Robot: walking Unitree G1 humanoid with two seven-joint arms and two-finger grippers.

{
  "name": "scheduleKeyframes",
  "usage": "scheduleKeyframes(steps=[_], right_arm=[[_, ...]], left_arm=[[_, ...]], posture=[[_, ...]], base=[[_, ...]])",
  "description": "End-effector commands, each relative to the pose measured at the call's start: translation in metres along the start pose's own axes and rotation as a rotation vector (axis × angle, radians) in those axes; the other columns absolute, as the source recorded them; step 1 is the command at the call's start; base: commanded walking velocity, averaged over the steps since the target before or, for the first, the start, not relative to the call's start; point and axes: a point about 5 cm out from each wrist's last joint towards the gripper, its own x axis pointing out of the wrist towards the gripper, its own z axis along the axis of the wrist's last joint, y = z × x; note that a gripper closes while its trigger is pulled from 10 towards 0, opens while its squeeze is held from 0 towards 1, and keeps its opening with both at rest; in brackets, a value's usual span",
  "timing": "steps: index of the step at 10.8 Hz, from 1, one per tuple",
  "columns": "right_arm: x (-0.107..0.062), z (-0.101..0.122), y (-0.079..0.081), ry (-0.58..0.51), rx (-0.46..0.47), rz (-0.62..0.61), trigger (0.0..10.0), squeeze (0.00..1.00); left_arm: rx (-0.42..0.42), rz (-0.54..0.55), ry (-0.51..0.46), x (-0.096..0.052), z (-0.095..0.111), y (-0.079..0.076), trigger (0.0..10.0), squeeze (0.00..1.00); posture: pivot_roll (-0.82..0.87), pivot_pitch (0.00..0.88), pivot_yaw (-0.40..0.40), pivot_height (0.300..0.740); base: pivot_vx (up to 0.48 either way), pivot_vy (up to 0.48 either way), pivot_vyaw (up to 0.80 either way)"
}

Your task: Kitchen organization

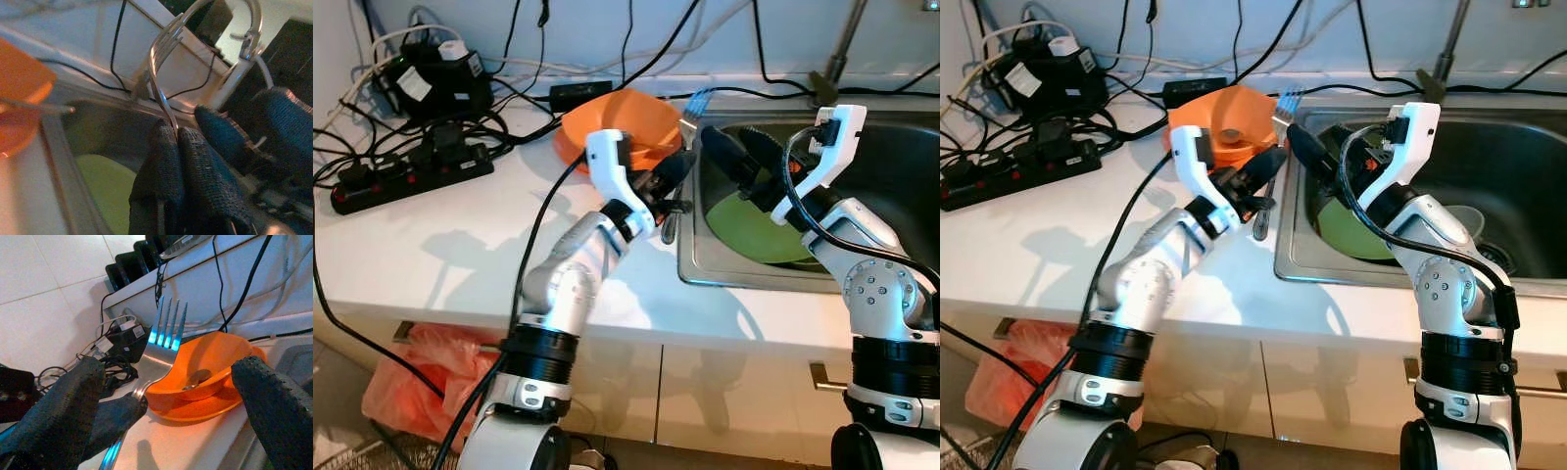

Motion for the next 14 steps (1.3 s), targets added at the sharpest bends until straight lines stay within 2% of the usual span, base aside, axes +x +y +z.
scheduleKeyframes(steps=[1, 2, 3, 4, 5, 6, 7, 9, 12, 13, 14], right_arm=[[0.002, 0.002, 0.0, -0.009, 0.034, 0.013, 10.0, 0.0], [0.002, 0.002, 0.0, -0.016, 0.052, 0.022, 10.0, 0.0], [0.003, 0.005, 0.002, -0.018, 0.065, 0.053, 10.0, 0.0], [0.001, 0.005, 0.001, -0.012, 0.056, 0.048, 10.0, 0.0], [-0.003, 0.007, -0.001, -0.02, 0.071, 0.053, 10.0, 0.94], [-0.005, 0.009, 0.0, -0.026, 0.086, 0.075, 10.0, 1.0], [-0.008, 0.014, 0.006, -0.043, 0.12, 0.139, 10.0, 0.0], [-0.012, 0.017, 0.011, -0.047, 0.18, 0.235, 10.0, 0.0], [-0.016, 0.006, 0.005, 0.05, 0.176, 0.251, 10.0, 0.0], [-0.014, 0.004, 0.006, 0.06, 0.182, 0.259, 10.0, 0.0], [-0.009, 0.004, 0.004, 0.067, 0.18, 0.27, 10.0, 0.0]], left_arm=[[-0.093, -0.121, -0.028, 0.014, 0.004, -0.029, 0.0, 0.0], [-0.137, -0.135, -0.014, 0.013, 0.005, -0.029, 0.0, 0.0], [-0.164, -0.113, -0.011, 0.009, 0.01, -0.019, 0.0, 0.0], [-0.154, -0.107, -0.015, 0.008, 0.015, -0.015, 0.0, 0.0], [-0.146, -0.093, -0.025, 0.006, 0.022, -0.01, 0.0, 0.0], [-0.137, -0.081, -0.027, 0.005, 0.025, -0.006, 0.0, 0.0], [-0.157, -0.07, -0.033, 0.005, 0.03, -0.002, 0.0, 0.0], [-0.188, -0.083, 0.0, 0.005, 0.027, -0.001, 0.0, 0.0], [-0.212, -0.123, 0.085, 0.004, 0.007, -0.007, 0.0, 0.0], [-0.224, -0.161, 0.102, 0.004, 0.004, -0.015, 0.0, 0.0], [-0.239, -0.238, 0.133, 0.004, 0.0, -0.03, 0.0, 0.0]], posture=[[0.13, 0.036, 0.081, 0.74], [0.13, 0.036, 0.078, 0.74], [0.13, 0.035, 0.077, 0.74], [0.13, 0.036, 0.076, 0.74], [0.12, 0.035, 0.074, 0.74], [0.12, 0.036, 0.074, 0.74], [0.12, 0.036, 0.07, 0.74], [0.12, 0.038, 0.066, 0.74], [0.12, 0.04, 0.062, 0.74], [0.12, 0.041, 0.062, 0.74], [0.12, 0.039, 0.062, 0.74]], base=[[0.0, 0.0, 0.0], [0.0, 0.0, 0.0], [0.0, 0.0, 0.0], [0.0, 0.0, 0.0], [0.0, 0.0, 0.0], [0.0, 0.0, 0.0], [0.0, 0.0, 0.0], [0.0, 0.0, 0.0], [0.0, 0.0, 0.0], [0.0, 0.0, 0.0], [0.0, 0.0, 0.0]])
